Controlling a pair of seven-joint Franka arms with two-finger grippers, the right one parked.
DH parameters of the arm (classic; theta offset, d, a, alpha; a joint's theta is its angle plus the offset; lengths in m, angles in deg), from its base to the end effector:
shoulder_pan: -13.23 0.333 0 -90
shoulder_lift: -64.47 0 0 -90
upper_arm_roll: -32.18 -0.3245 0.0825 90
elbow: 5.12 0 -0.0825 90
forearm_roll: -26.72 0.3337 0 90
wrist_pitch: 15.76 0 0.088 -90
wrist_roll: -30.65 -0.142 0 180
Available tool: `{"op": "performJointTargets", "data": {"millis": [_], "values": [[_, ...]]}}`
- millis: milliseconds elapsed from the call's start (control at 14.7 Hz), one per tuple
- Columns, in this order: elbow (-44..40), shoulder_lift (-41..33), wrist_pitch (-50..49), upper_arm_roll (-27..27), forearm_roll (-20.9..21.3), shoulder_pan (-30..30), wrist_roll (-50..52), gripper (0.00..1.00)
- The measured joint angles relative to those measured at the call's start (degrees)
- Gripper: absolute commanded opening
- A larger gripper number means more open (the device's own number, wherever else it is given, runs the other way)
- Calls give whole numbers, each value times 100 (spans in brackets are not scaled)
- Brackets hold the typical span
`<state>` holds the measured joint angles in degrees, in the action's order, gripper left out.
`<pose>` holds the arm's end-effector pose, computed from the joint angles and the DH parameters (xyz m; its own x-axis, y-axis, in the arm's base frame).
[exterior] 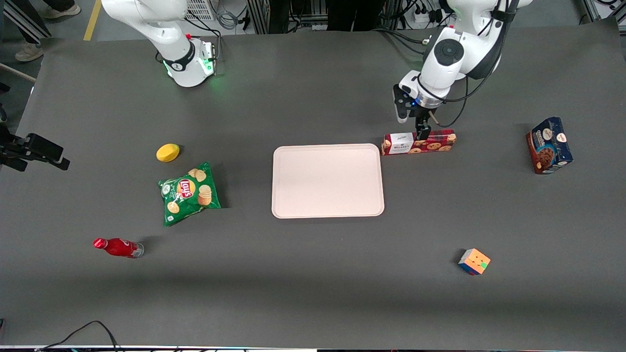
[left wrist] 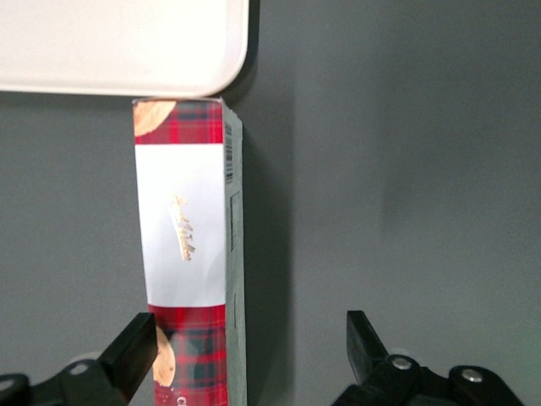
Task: Place red cookie box on tray
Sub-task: 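Align the left gripper along the red box and descend around it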
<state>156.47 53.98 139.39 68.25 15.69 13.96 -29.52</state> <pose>0.2941 -0.1918 0.2679 0.0826 -0.9966 0.0068 -0.9953 -0.0828 -0.0503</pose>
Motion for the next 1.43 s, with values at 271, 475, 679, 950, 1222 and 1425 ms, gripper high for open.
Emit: {"op": "performJointTargets", "data": {"millis": [271,475,679,950,1222,1425], "values": [[0,91,98,-5,0,116,-18,100],[0,257,313,-11,0,131,-18,100],[0,381,419,-28,0,162,-24,100],[0,425,419,-105,0,219,-109,100],[-3,516,419,-806,0,256,-830,100],[-10,690,441,-1008,0,278,-1031,100]]}}
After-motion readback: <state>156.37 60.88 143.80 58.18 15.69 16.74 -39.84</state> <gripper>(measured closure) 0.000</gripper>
